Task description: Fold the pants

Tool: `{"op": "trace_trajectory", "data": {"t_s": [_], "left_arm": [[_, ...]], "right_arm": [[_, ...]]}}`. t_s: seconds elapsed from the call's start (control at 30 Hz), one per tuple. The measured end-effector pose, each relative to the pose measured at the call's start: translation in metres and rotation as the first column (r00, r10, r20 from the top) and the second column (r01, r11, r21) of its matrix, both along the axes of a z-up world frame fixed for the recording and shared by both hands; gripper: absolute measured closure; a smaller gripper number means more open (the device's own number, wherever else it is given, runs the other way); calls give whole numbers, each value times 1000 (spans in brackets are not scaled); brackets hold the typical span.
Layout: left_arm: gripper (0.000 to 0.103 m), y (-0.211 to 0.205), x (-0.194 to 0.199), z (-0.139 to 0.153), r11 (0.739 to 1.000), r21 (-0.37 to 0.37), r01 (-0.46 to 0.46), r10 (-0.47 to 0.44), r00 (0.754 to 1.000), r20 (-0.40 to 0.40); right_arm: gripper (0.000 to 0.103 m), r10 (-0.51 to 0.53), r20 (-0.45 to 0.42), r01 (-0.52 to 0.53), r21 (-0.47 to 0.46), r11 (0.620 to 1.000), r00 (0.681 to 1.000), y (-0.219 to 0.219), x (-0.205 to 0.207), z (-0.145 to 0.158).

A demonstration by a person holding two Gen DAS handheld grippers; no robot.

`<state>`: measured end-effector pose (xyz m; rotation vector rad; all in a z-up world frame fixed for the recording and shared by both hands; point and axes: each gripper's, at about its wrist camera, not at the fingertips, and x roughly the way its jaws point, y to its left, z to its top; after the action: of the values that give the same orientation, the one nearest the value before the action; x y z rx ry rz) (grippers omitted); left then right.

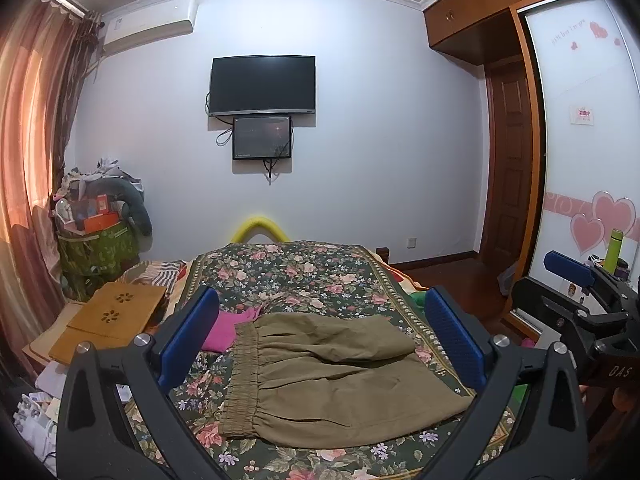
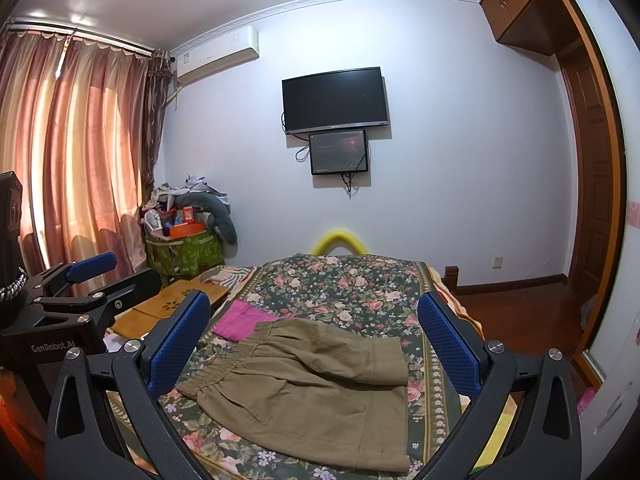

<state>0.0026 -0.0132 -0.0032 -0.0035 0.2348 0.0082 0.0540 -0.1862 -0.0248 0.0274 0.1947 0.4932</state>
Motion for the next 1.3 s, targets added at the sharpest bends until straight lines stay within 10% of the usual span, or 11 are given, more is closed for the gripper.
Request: {"op": "trace_trajectory", "data": {"t_s": [1.3], "left_arm": [[0, 10, 7, 3, 999, -40, -13, 12, 1000, -2]], "right_arm": [[0, -8, -13, 7, -6, 1000, 1000, -1, 4, -3]]}}
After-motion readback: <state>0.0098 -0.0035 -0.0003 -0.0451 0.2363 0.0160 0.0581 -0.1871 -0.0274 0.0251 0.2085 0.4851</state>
